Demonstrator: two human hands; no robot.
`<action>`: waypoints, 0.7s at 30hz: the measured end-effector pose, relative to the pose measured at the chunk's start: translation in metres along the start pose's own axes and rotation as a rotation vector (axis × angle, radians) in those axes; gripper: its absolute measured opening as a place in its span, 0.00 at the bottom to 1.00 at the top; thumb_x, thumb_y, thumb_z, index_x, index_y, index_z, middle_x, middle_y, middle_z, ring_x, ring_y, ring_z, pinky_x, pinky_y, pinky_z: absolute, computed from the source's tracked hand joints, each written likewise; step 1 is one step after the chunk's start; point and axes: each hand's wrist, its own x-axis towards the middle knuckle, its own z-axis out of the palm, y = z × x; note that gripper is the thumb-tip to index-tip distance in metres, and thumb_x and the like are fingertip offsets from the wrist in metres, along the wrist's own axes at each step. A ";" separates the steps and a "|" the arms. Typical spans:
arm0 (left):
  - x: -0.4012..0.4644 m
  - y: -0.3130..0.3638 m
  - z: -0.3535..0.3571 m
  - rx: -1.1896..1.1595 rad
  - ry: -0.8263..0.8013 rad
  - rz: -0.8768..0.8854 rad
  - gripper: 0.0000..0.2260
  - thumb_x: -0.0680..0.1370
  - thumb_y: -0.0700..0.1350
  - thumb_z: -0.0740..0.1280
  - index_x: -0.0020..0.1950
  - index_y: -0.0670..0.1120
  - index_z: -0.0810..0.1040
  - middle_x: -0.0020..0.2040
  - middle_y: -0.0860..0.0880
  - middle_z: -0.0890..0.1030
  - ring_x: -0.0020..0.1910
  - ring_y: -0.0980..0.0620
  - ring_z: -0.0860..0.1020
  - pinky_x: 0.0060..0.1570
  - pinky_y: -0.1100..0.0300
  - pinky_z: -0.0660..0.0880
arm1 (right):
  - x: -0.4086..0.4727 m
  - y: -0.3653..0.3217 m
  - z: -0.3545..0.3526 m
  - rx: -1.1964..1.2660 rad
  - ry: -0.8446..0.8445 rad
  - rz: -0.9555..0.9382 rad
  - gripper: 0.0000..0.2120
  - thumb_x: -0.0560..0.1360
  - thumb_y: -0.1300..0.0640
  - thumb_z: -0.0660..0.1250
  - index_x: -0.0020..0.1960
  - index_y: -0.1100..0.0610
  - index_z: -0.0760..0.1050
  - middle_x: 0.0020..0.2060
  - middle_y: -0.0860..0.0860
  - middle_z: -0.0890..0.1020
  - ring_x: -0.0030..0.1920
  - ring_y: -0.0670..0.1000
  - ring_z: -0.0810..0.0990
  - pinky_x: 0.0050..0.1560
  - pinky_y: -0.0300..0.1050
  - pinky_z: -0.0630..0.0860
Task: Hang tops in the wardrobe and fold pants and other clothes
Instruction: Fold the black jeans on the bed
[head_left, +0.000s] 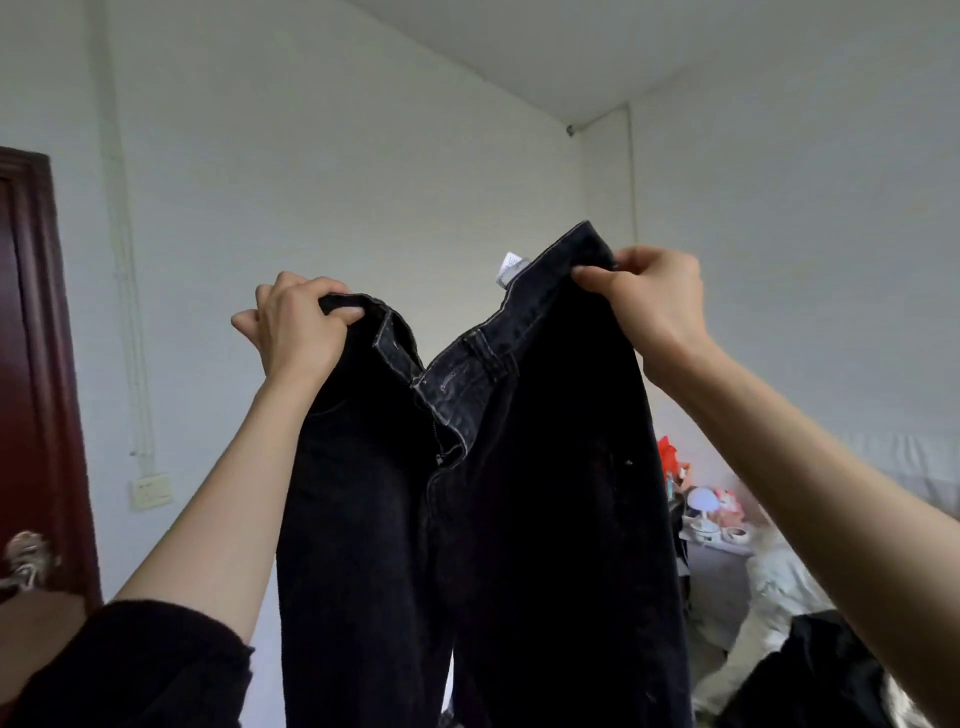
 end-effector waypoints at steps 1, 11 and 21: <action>-0.003 0.000 0.007 0.001 -0.023 0.008 0.07 0.73 0.48 0.71 0.50 0.52 0.82 0.55 0.47 0.76 0.61 0.46 0.67 0.54 0.52 0.56 | -0.001 0.007 -0.003 -0.017 0.006 0.016 0.06 0.66 0.54 0.74 0.36 0.54 0.78 0.39 0.54 0.83 0.46 0.56 0.82 0.52 0.56 0.78; -0.103 0.007 0.136 -0.086 -0.426 0.023 0.07 0.72 0.49 0.72 0.50 0.54 0.82 0.55 0.49 0.77 0.59 0.48 0.71 0.46 0.57 0.51 | -0.027 0.151 -0.088 -0.230 0.115 0.309 0.05 0.67 0.56 0.73 0.37 0.55 0.78 0.36 0.53 0.82 0.43 0.56 0.81 0.47 0.51 0.78; -0.217 0.076 0.297 -0.112 -0.732 0.109 0.08 0.72 0.50 0.72 0.50 0.53 0.83 0.54 0.49 0.79 0.57 0.46 0.73 0.50 0.54 0.53 | -0.040 0.302 -0.217 -0.477 0.250 0.482 0.03 0.68 0.59 0.72 0.37 0.54 0.79 0.34 0.49 0.80 0.41 0.51 0.80 0.47 0.48 0.76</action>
